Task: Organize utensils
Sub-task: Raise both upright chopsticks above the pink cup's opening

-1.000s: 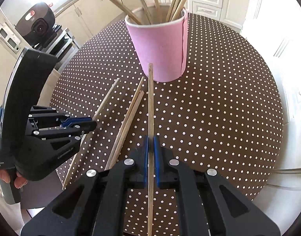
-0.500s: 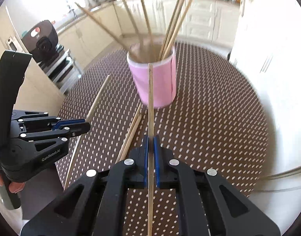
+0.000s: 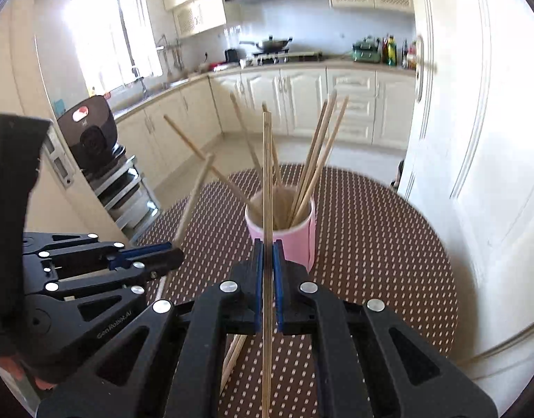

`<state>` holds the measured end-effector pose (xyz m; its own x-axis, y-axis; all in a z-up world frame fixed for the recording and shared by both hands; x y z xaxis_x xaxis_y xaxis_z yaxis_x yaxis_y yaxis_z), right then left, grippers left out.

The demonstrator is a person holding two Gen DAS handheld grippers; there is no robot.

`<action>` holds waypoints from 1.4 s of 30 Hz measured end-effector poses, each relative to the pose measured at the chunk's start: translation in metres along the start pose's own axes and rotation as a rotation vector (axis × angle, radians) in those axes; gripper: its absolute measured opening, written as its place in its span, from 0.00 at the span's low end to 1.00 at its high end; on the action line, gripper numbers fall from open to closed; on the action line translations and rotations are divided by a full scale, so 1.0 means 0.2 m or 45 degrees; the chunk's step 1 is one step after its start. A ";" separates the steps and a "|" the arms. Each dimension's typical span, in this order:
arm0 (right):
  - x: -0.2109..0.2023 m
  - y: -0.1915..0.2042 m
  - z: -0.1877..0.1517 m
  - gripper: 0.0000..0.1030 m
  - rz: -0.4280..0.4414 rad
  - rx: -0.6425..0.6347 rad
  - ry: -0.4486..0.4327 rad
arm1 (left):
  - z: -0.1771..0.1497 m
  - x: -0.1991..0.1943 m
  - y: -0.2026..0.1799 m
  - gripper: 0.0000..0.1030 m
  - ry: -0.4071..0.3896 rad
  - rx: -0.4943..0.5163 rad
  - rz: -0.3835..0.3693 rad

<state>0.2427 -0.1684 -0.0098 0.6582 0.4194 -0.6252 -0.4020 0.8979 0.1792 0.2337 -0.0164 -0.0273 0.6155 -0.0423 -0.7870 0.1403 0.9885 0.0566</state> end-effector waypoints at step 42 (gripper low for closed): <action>0.09 -0.15 0.46 0.04 0.060 0.001 -0.609 | 0.52 -0.07 0.03 0.06 -0.724 -0.166 0.038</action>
<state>0.3244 -0.1752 0.0429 0.8584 0.4738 -0.1964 -0.4381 0.8765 0.1998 0.3065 -0.0259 0.0466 0.9423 -0.0501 -0.3311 0.0422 0.9986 -0.0310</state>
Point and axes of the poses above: each gripper's, at about its wrist camera, not at the fingertips, and x roughly the way its jaws point, y to its left, z to its top, the point moved 6 cm from there along x, roughly the way its jaws point, and after that the axes turned 2 degrees about z, right-handed, at the moved point
